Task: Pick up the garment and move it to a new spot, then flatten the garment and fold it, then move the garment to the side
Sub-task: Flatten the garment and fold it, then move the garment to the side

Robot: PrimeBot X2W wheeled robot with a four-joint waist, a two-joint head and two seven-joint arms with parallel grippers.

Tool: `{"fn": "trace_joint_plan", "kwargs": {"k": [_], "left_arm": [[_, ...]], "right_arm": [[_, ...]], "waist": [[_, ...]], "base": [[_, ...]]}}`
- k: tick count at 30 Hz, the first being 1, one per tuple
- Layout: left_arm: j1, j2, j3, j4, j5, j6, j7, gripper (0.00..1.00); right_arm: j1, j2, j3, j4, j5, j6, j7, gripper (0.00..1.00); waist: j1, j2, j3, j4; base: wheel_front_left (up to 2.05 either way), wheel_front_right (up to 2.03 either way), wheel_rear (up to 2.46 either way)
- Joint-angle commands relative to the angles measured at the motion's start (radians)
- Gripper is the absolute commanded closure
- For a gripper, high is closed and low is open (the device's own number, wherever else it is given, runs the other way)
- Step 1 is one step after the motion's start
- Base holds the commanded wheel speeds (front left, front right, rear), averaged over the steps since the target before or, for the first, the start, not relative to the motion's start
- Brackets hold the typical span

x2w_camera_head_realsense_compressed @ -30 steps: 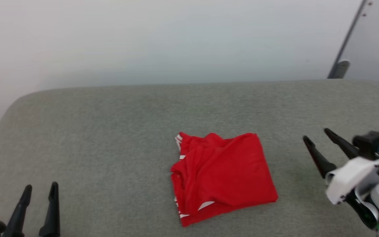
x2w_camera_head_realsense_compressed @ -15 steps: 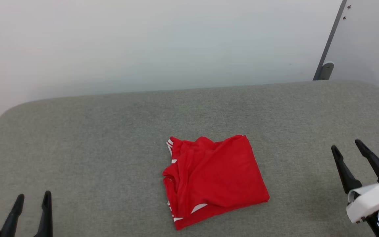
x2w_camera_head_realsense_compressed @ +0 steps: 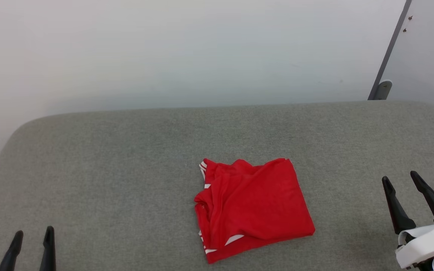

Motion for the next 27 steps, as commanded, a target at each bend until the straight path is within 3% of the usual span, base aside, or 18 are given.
{"fn": "trace_joint_plan", "kwargs": {"k": [1,13,27], "left_arm": [[0.012,0.003,0.000,0.003,0.000,-0.004,0.000,0.00],[0.007,0.000,-0.014,0.006,-0.004,-0.004,0.001,0.00],[-0.019,0.010,-0.082,0.012,-0.005,-0.004,0.001,0.00]], "right_arm": [[0.017,0.003,-0.009,-0.005,-0.007,-0.002,-0.004,0.00],[0.020,0.012,0.015,0.011,0.002,-0.002,-0.004,0.00],[-0.127,-0.007,0.219,0.181,0.123,-0.002,0.097,0.00]], "waist": [[0.0000,0.0000,-0.001,0.002],[0.0000,0.0000,-0.005,0.023],[0.0000,0.0000,0.045,0.155]], "base": [[0.00,0.00,0.00],[0.00,0.00,0.00],[0.00,0.00,0.00]]}}
